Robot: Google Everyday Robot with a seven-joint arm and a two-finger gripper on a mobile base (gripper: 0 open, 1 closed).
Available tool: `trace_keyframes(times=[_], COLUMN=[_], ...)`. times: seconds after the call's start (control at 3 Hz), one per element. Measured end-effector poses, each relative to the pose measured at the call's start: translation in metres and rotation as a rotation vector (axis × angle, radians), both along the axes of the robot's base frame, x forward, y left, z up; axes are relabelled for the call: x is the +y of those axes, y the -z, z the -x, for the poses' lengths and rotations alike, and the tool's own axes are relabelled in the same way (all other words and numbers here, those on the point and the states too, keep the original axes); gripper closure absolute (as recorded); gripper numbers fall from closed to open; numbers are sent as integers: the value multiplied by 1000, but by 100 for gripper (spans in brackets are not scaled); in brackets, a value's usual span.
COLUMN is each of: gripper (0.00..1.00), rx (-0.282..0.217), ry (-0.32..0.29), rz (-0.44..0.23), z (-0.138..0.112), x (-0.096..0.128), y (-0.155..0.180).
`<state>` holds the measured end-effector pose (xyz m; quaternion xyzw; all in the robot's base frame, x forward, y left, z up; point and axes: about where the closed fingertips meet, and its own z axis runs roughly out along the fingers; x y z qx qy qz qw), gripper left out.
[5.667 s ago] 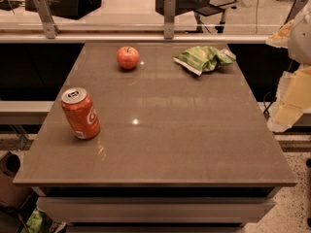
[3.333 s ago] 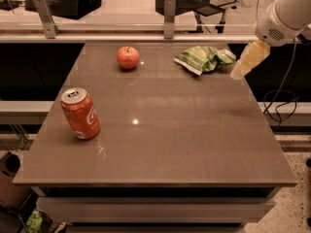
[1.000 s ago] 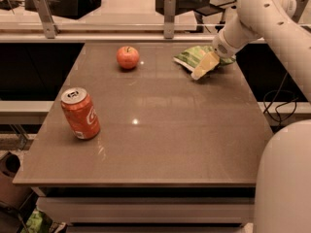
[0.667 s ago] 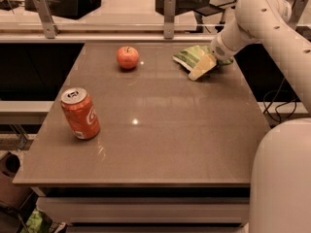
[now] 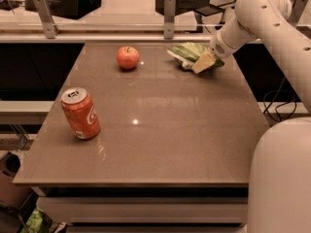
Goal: Move green jalapeno chip bag near coke can
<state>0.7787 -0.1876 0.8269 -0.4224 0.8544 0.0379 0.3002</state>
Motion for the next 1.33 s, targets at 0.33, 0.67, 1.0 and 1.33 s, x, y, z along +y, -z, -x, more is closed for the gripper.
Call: trace_keyframes(times=[0.33,0.67,1.0,1.33], gripper=[87,100,100,100], rx=[0,3,4,4], ry=[0,-2,-2,-2], rz=[0,0,0,0], z=[0,0,0,0], x=[0,1,1,1], y=[-4,-1,-1,-1])
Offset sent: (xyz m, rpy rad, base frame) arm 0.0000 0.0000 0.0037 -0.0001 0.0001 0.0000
